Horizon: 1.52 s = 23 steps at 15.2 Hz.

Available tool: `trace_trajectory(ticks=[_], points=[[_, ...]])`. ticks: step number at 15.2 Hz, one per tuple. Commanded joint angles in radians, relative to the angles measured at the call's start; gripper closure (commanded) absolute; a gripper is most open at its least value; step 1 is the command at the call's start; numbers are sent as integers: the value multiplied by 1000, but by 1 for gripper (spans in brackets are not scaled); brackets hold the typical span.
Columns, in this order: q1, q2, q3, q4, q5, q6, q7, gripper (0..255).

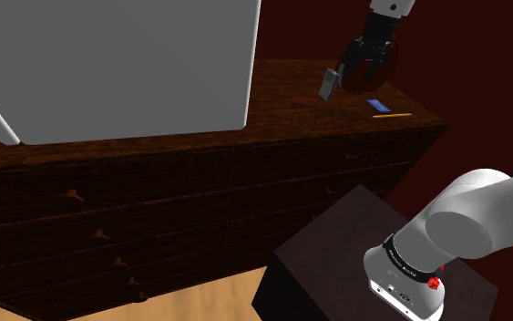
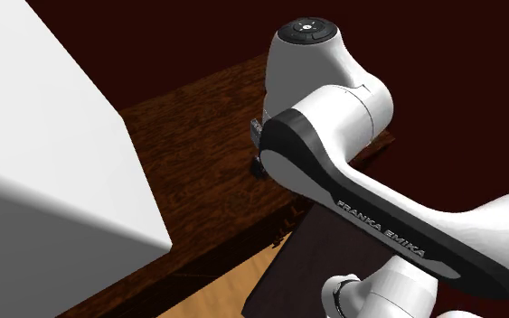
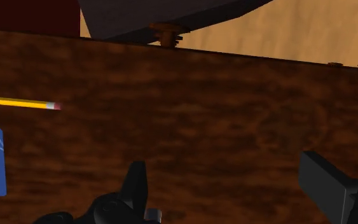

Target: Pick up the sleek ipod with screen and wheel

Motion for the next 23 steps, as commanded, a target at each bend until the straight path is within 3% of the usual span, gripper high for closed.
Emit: trace_trajectory(ticks=[1,9,19,20,23], points=[[0,81,-18,55,-5,24,-23,0],[-20,381,-92,321,3,50,-139,0],[-22,383,-93,220,3,152,-138,0],[-22,384,-93,222,3,151,-138,255],[-22,384,-93,222,3,151,-138,255]])
